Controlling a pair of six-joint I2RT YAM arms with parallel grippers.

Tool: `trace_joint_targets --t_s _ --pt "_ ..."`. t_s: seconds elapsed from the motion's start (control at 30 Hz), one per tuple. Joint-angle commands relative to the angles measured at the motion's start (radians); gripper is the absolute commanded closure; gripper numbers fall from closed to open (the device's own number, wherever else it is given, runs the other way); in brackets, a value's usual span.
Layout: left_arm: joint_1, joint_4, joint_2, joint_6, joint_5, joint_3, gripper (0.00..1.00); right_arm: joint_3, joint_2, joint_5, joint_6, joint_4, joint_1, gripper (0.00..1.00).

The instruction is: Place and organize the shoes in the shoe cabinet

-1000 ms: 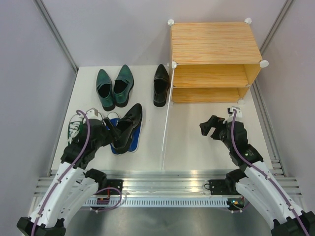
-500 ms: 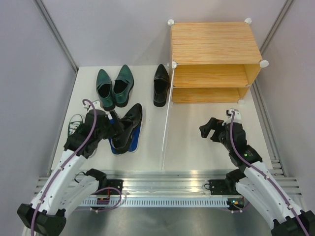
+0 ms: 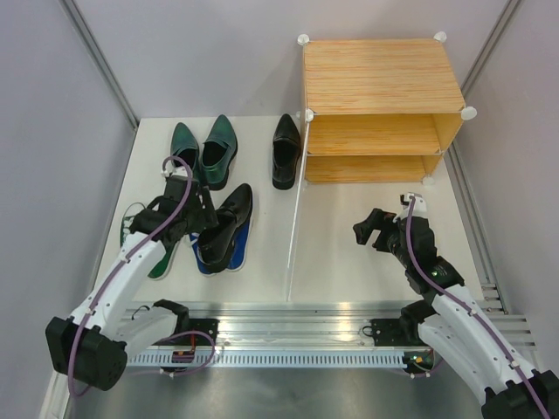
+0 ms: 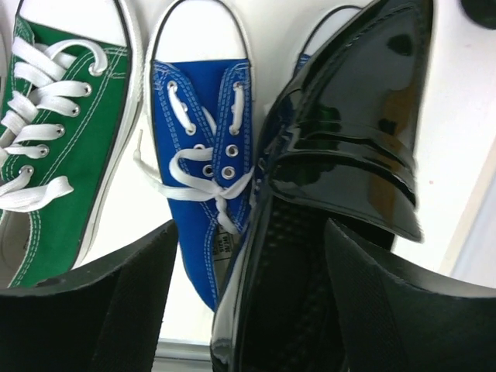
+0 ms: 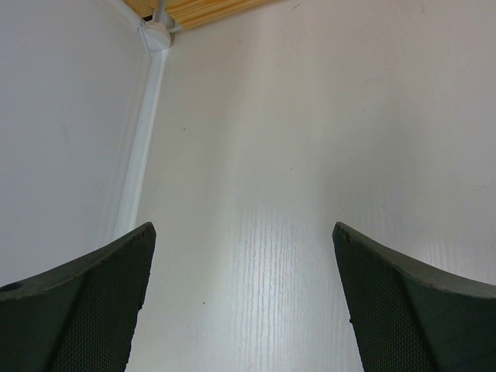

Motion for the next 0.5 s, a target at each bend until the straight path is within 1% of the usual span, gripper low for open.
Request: trace_joint_targets --t_s 0.0,0.17,0.27,0.3,0.37,0.47 --pt "0.032 0.018 0.043 0.060 0.026 0.007 0.23 0.000 -0.003 -0.012 -0.003 0.034 0.004 0.02" --pt "0.053 0.087 0.138 0.077 0.121 -0.019 0.26 -0.002 -0.015 -0.013 -0.001 0.034 0.004 0.02" --pt "0.056 0.104 0.163 0.075 0.147 -0.017 0.35 -0.005 -0.022 -0.012 -0.001 0.036 0.003 0.02" --pt "0.056 0.107 0.172 0.074 0.152 -0.017 0.41 -0.005 -0.026 -0.013 0.002 0.034 0.004 0.02" --pt "0.056 0.114 0.177 0.072 0.166 -0.022 0.48 -0.008 -0.033 -0.016 0.002 0.034 0.004 0.02" --pt "0.056 0.121 0.179 0.075 0.201 -0.023 0.64 -0.014 -0.039 -0.026 0.005 0.034 0.004 0.02"
